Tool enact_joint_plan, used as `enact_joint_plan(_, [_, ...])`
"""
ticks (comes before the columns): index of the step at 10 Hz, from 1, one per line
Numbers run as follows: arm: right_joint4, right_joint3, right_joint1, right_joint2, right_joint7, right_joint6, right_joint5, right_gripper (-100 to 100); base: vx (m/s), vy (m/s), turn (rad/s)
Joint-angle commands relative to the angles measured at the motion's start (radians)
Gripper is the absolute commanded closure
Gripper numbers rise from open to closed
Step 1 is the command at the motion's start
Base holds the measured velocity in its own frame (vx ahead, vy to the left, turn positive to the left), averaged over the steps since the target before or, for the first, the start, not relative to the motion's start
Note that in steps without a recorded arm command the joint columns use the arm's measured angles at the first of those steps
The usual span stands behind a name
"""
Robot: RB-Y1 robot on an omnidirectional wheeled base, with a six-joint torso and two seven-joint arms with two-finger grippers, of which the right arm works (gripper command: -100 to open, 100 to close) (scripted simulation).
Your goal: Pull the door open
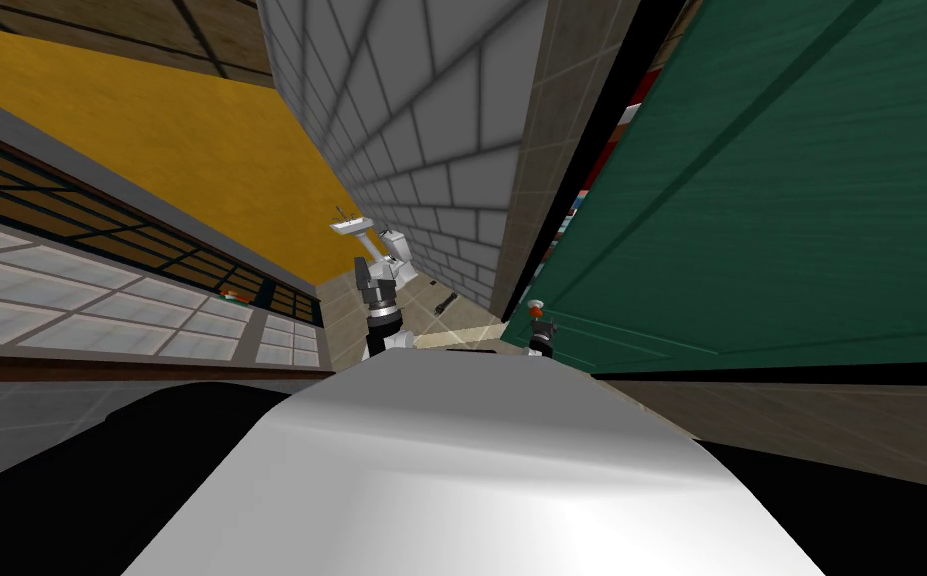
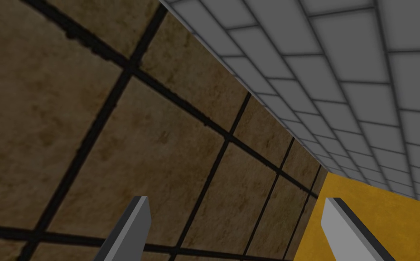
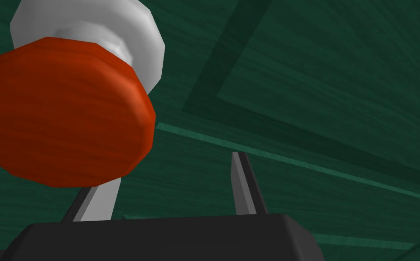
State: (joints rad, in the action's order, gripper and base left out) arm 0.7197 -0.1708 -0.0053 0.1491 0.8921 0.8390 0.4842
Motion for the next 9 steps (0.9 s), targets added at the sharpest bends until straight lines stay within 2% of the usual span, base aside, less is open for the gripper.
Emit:
enact_joint_plan(1, [0.028,0.022,-0.014,-0.015,0.029,-0.006,0.002,-100,-0.052,-0.004,0.038])
enact_joint_plan(2, [0.028,0.022,-0.014,-0.015,0.029,-0.006,0.002,-100,-0.026,0.001,-0.028])
enact_joint_plan(3, [0.031,0.027,-0.016,-0.022,0.067,-0.008,0.019,-100,-0.045,0.002,0.033])
enact_joint_plan(5, [0.031,0.027,-0.016,-0.022,0.067,-0.008,0.019,-100,-0.021,-0.005,0.026])
enact_joint_plan(6, [0.035,0.033,-0.017,-0.028,0.105,-0.009,0.037,-100,-0.03,-0.002,0.051])
enact_joint_plan(8, [0.035,0.033,-0.017,-0.028,0.105,-0.009,0.037,-100,-0.029,-0.003,-0.004])
enact_joint_plan(9, [0.038,0.038,-0.018,-0.034,0.14,-0.01,0.052,-100,-0.038,-0.011,0.057])
